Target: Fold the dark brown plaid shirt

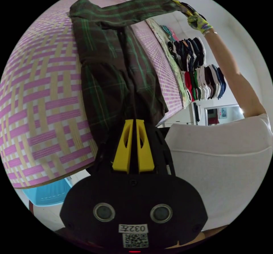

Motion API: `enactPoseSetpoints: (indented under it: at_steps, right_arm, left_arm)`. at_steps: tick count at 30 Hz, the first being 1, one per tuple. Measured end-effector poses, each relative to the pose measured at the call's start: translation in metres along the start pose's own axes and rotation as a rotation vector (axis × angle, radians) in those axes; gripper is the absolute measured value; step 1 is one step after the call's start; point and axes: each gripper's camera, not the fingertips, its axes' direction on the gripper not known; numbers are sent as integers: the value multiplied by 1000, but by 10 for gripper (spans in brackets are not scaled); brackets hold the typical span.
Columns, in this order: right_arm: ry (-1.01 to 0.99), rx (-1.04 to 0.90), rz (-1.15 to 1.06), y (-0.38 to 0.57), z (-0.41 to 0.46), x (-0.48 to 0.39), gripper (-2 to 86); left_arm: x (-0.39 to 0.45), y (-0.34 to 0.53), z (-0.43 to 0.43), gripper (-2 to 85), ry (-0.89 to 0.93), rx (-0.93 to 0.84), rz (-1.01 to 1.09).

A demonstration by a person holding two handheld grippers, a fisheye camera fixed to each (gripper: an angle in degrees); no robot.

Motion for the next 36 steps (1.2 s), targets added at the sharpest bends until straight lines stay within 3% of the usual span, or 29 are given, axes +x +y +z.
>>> enactPoseSetpoints:
  at_steps: [6, 12, 20, 26, 31, 36]
  right_arm:
    - [-19, 68, -68, 11, -22, -20, 15]
    - [102, 34, -205, 35, -29, -68, 11]
    - [119, 174, -174, 87, -53, -56, 9]
    - [161, 125, -88, 112, -30, -28, 12]
    - [130, 168, -224, 156, -23, -53, 14]
    - [114, 193, -335, 213, -3, -87, 13]
  left_arm:
    - [5, -17, -13, -17, 1, -4, 20]
    - [-5, -42, 10, -17, -23, -92, 17]
    - [-12, -66, 5, -14, -39, -139, 62]
    - [-47, -85, 12, 34, 159, -207, 16]
    - [-74, -100, -47, 17, 220, -15, 47]
    - [-153, -180, -115, -11, 206, 217, -71]
